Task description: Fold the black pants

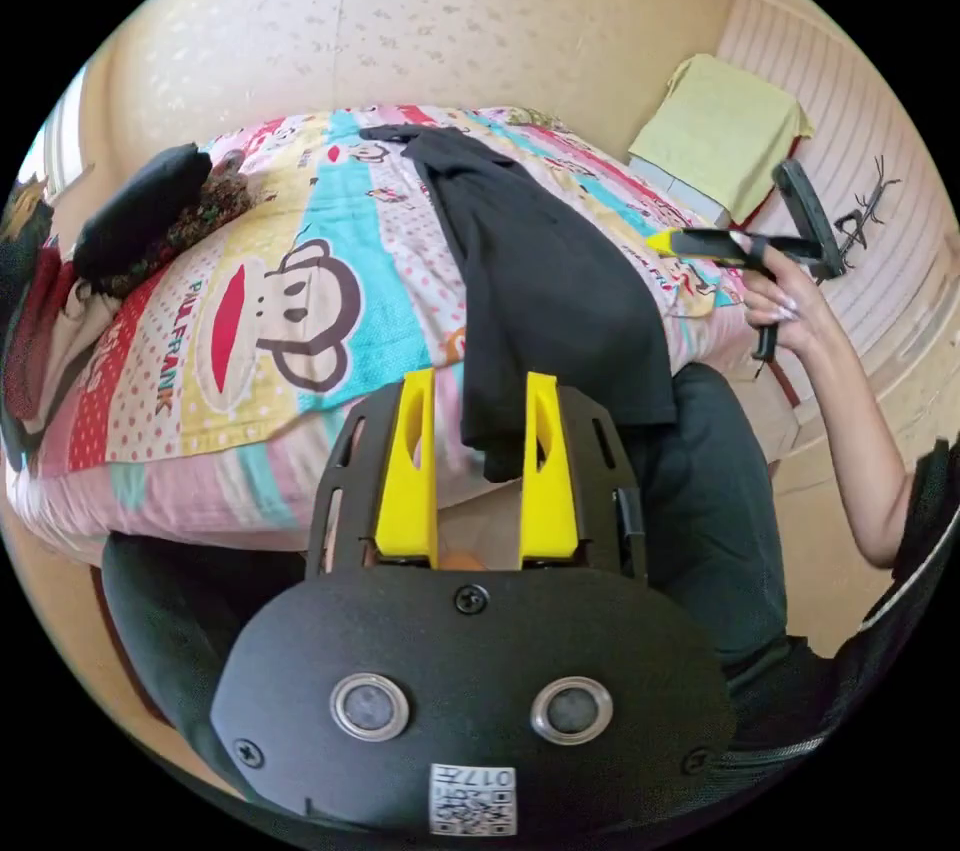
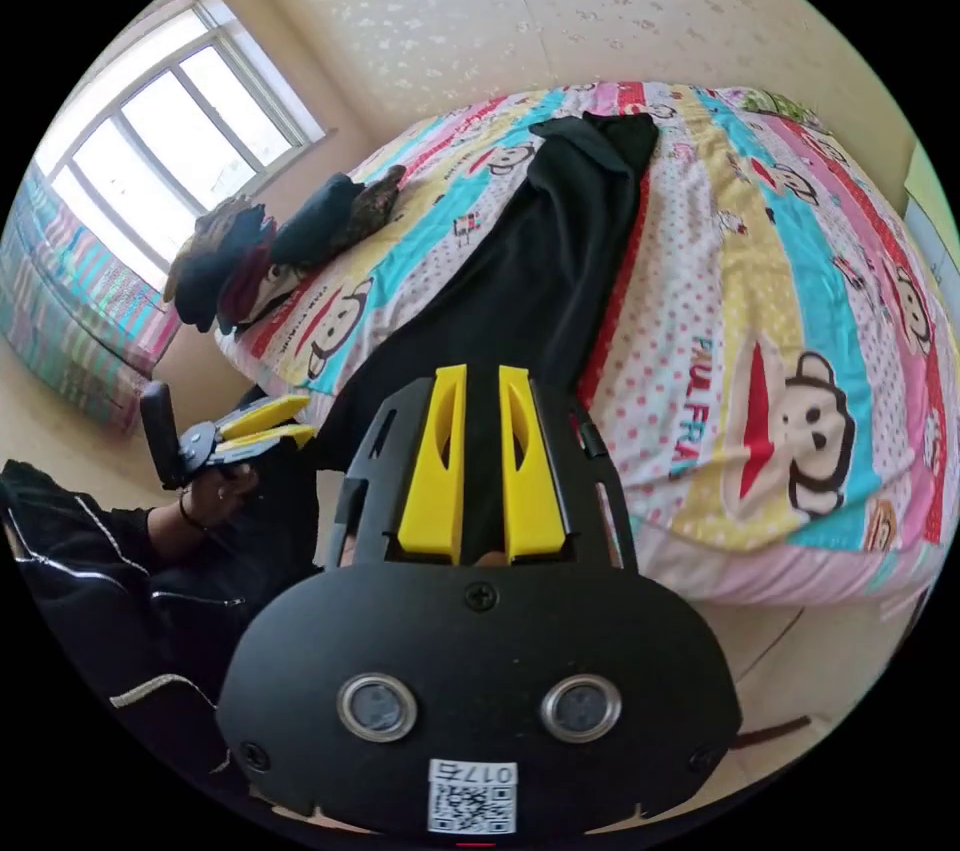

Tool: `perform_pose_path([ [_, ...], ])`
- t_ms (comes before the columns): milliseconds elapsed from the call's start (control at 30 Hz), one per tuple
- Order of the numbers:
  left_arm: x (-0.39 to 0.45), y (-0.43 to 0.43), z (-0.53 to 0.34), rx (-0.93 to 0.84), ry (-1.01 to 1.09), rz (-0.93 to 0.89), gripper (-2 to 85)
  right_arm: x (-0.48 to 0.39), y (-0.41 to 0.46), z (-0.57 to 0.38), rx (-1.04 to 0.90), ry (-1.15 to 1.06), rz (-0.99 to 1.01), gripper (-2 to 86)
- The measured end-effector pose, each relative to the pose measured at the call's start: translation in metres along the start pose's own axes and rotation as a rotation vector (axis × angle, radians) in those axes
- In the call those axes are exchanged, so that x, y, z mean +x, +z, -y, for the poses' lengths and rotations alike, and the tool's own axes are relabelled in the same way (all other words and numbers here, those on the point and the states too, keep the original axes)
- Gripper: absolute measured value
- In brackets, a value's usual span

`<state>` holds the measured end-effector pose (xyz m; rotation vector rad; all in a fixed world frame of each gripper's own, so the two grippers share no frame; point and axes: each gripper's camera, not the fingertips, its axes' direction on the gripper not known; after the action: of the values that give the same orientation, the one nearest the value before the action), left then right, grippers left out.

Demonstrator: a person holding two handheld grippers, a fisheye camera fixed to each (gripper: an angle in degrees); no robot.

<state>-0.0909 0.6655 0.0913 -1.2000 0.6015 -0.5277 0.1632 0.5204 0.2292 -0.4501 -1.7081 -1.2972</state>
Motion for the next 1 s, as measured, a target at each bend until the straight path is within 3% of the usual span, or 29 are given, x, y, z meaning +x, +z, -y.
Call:
perform_pose_path([
  [100,-0.010,0.005,-0.004,-0.001,-0.012,-0.056,11.5,-0.001,-0.003,-0.043,-0.056,0.115,-0.061,7.9],
  [167,-0.004,0.027,-0.003,-0.119,0.044,-0.115,11.3,0.000,-0.005,-0.059,-0.078,0.156,-0.063,8.3],
  [367,0.016,0.044,-0.005,-0.148,0.118,-0.037,13.2,0.004,-0.007,-0.068,-0.316,0.101,0.047,11.1],
  [633,0.000,0.044,0.002,-0.160,0.039,-0.139,12.3,-0.005,-0.029,-0.066,-0.301,0.165,-0.055,9.3],
  [767,-0.007,0.043,0.011,-0.191,-0.039,-0.188,9.9,-0.014,-0.044,-0.063,-0.286,0.236,-0.006,5.6],
  [1000,-0.010,0.010,0.012,-0.085,-0.072,-0.240,3.7,-0.054,-0.115,-0.059,-0.202,0.136,0.001,3.3],
])
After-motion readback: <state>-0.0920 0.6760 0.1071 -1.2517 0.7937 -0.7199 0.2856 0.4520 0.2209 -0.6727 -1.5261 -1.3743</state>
